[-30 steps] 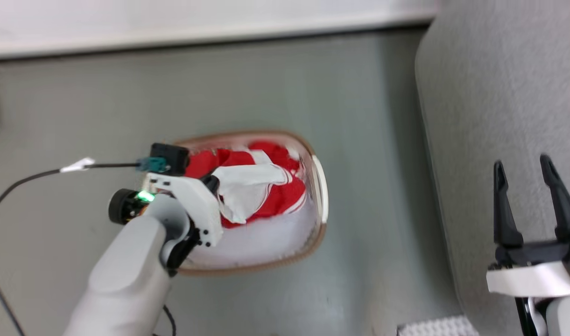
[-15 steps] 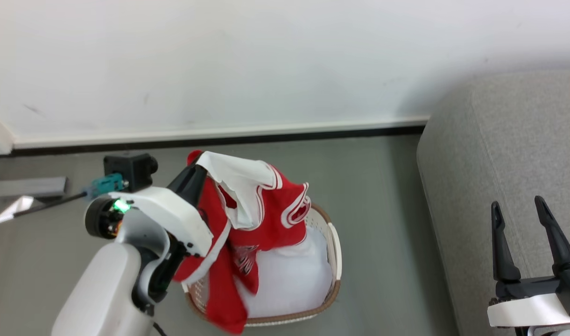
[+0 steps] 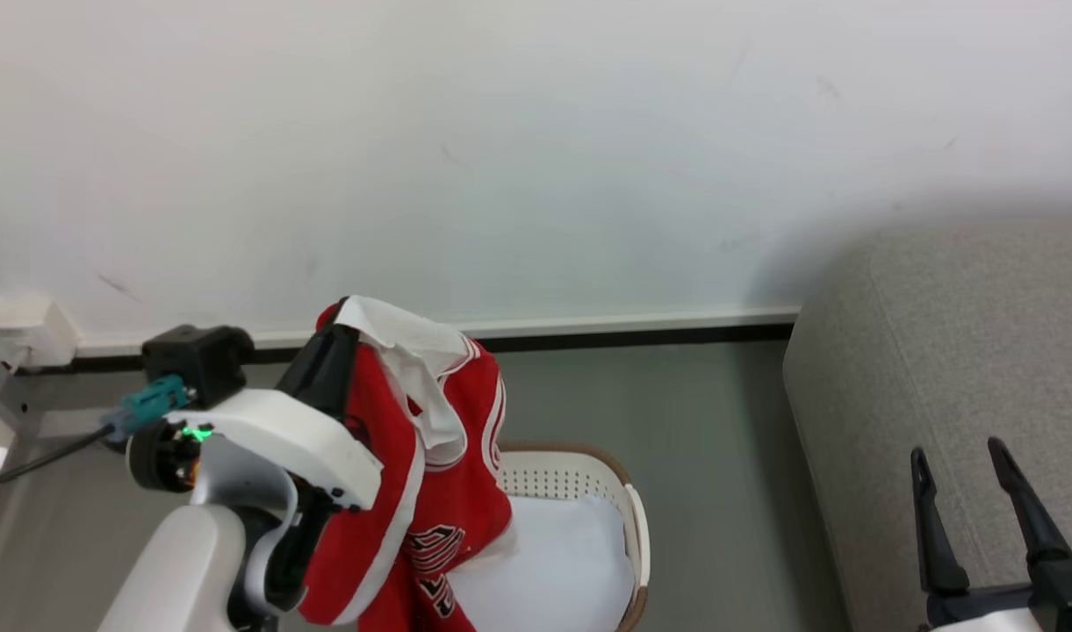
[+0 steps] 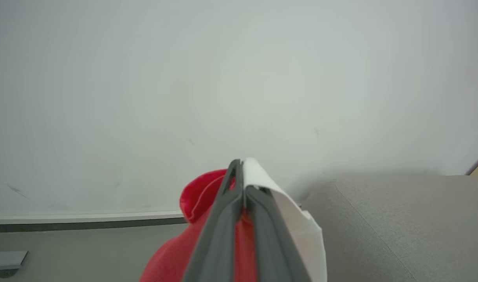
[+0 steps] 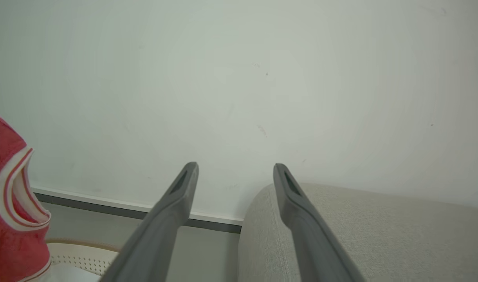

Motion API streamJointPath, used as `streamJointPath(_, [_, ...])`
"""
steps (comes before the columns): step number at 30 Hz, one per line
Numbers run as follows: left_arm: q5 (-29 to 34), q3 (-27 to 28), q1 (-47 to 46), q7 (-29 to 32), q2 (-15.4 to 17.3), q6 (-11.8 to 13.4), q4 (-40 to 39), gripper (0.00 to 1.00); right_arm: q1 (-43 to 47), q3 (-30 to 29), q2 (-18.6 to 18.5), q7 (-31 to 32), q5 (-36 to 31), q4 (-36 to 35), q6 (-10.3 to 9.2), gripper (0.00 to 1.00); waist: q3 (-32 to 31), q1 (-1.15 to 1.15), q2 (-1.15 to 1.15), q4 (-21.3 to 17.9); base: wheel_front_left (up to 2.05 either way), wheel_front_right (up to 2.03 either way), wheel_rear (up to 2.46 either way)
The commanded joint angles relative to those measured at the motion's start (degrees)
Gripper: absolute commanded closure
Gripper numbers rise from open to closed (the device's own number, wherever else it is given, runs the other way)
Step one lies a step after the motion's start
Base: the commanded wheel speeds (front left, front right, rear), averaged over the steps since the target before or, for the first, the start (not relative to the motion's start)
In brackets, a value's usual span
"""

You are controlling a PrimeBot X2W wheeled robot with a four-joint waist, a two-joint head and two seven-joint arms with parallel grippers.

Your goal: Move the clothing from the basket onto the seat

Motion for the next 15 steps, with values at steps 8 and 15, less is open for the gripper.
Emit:
streamJointPath(8, [-0.2,0.2,1.7,-1.7,-0.4,1.2,-1.2,1.00,2.2,-0.1,-0.6,0.0,-0.4,0.7,-0.14,0.00,-2.1,0.02,0.00,-0.3,0.00,0.00,0.00])
streamJointPath(15, [0.4,0.0,0.9,-2.7,-0.7,1.6,-1.3,1.00,2.3,0.2,-0.5,0.0,-0.1,0.9,-0.14,0.00,-2.1,0.02,0.00,-0.7,0.00,0.00,0.00])
